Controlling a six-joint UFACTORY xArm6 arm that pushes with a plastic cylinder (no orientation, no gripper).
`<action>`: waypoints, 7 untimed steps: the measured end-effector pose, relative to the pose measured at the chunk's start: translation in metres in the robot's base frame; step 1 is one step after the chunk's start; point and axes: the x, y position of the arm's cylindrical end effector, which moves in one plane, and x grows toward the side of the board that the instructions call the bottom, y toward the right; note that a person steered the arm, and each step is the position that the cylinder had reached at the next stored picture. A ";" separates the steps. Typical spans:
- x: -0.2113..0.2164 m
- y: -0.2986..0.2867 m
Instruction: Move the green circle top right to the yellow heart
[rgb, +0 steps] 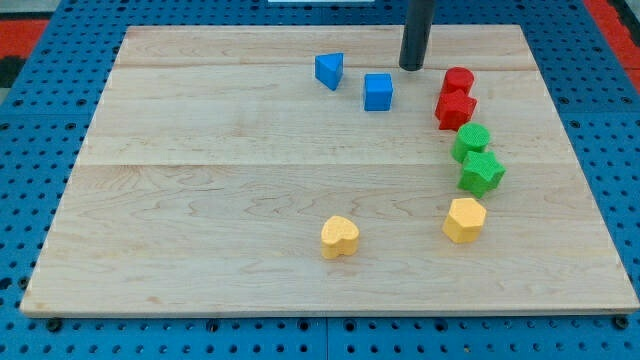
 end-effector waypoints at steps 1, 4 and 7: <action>-0.008 -0.024; -0.049 -0.068; -0.054 -0.061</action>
